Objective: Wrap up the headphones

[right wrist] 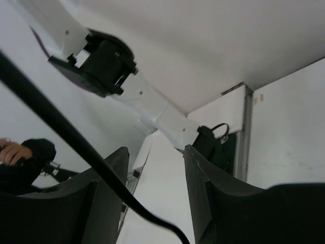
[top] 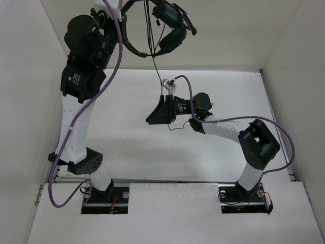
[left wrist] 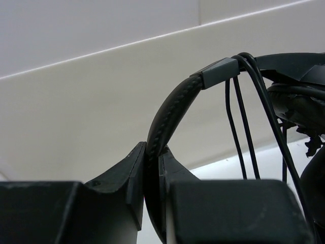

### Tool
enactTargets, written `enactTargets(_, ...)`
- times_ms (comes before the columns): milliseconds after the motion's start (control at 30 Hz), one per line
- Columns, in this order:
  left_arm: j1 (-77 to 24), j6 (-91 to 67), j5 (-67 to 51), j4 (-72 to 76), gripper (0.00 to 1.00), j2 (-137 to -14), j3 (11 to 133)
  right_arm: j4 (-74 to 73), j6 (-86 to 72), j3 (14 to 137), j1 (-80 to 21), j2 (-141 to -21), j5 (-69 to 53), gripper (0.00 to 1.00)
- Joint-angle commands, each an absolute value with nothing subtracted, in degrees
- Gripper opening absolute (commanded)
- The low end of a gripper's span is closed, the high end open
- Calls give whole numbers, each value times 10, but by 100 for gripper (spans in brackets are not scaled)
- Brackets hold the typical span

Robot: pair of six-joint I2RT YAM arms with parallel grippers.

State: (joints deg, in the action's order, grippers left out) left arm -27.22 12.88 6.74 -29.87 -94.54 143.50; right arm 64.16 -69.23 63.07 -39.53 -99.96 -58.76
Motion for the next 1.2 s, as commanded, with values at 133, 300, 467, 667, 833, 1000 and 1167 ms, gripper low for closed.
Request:
enactTargets(133,-238,115,134,-163,0,-919,1423,746,-722,629,-446,-991,-647,46)
enactTargets(300,-214,128,147,-111,0,-904,1362,744,-698,622,-450,-971,-662,30)
enactTargets(467,-198,156,149,-65,0,-893,1305,722,-666,636,-450,-944,-697,7)
enactTargets(667,-189,188,163,-37,0,-882,1246,597,-602,694,-430,-904,-724,3)
enactTargets(833,-193,229,183,-27,0,-878,1194,418,-503,771,-371,-876,-724,3)
enactTargets(1000,-216,260,197,-31,0,-874,1120,193,-345,879,-326,-877,-693,3)
enactTargets(1167,-247,276,197,-54,0,-867,1056,-55,-128,1003,-301,-896,-609,3)
